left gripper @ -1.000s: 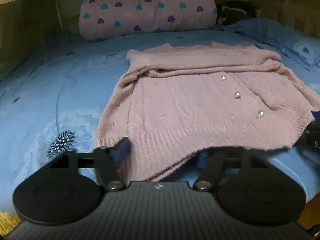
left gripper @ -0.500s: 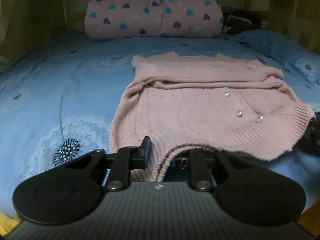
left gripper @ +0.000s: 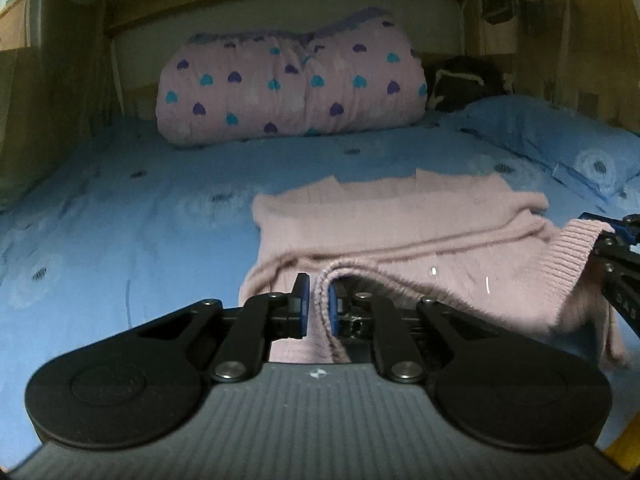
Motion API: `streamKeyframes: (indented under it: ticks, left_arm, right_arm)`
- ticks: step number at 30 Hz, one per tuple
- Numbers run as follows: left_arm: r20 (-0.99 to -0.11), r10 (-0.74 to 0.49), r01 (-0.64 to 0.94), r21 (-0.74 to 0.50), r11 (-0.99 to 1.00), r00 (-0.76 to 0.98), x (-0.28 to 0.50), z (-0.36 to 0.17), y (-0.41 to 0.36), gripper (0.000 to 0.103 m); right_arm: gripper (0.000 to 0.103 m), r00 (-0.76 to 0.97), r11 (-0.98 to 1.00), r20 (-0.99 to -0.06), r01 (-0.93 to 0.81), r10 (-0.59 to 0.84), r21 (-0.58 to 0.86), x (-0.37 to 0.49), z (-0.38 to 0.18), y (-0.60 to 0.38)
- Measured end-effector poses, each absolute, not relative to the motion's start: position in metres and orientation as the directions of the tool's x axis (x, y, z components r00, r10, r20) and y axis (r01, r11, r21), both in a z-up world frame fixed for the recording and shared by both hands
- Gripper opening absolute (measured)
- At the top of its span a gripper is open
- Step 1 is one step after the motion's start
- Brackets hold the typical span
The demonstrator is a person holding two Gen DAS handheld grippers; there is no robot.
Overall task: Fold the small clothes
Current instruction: 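Close both tools on the ribbed hem, then lift the hem with both tools and fold it over toward the collar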
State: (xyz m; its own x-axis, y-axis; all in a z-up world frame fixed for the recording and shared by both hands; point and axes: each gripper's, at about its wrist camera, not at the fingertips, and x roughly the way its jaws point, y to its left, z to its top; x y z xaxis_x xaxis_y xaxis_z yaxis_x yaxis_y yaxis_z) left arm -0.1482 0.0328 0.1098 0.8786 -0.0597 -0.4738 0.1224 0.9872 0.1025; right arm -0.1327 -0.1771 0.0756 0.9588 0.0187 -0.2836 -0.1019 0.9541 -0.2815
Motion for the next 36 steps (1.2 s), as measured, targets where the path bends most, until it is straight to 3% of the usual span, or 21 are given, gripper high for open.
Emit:
streamKeyframes:
  ticks: [9,18,23,26,27,29,30,31,36]
  left_arm:
    - [-0.435,-0.057,0.123,0.127,0.984,0.899,-0.140,0.122,0.029,0.009]
    - [-0.529,-0.065,0.148,0.117,0.982,0.846,-0.146,0.100,0.044,0.010]
    - [-0.627,-0.093,0.172,0.066,0.983,0.773,-0.151,0.083,0.057,0.011]
    - [-0.677,-0.119,0.176,0.015,0.984,0.726,-0.153,0.071,0.060,0.013]
    - [-0.688,-0.125,0.171,-0.001,0.985,0.714,-0.152,0.067,0.060,0.020]
    - [-0.706,-0.128,0.165,-0.016,0.986,0.697,-0.152,0.059,0.058,0.045]
    - [-0.713,-0.117,0.163,-0.004,0.987,0.691,-0.152,0.056,0.055,0.065]
    - [-0.714,-0.103,0.167,0.019,0.986,0.692,-0.153,0.054,0.052,0.075]
    - [-0.711,-0.099,0.223,0.083,0.971,0.697,-0.154,0.046,0.037,0.078]
  right_arm:
    - [0.010,0.955,0.964,-0.290,-0.129,0.058,-0.233,-0.132,0.090,-0.193]
    - [0.012,0.859,0.891,-0.475,-0.353,0.188,-0.286,-0.155,0.068,-0.188]
    - [0.053,0.852,0.874,-0.501,-0.355,0.155,-0.333,-0.170,0.060,-0.192]
    - [0.054,0.840,0.876,-0.526,-0.348,0.133,-0.334,-0.175,0.061,-0.199]
    - [0.054,0.834,0.876,-0.537,-0.349,0.128,-0.333,-0.176,0.062,-0.201]
    - [0.054,0.827,0.860,-0.546,-0.371,0.134,-0.352,-0.180,0.061,-0.205]
    - [0.054,0.819,0.841,-0.558,-0.392,0.135,-0.373,-0.183,0.059,-0.205]
    - [0.054,0.810,0.826,-0.572,-0.410,0.133,-0.388,-0.184,0.057,-0.205]
    - [0.054,0.750,0.782,-0.654,-0.468,0.104,-0.412,-0.183,0.041,-0.202]
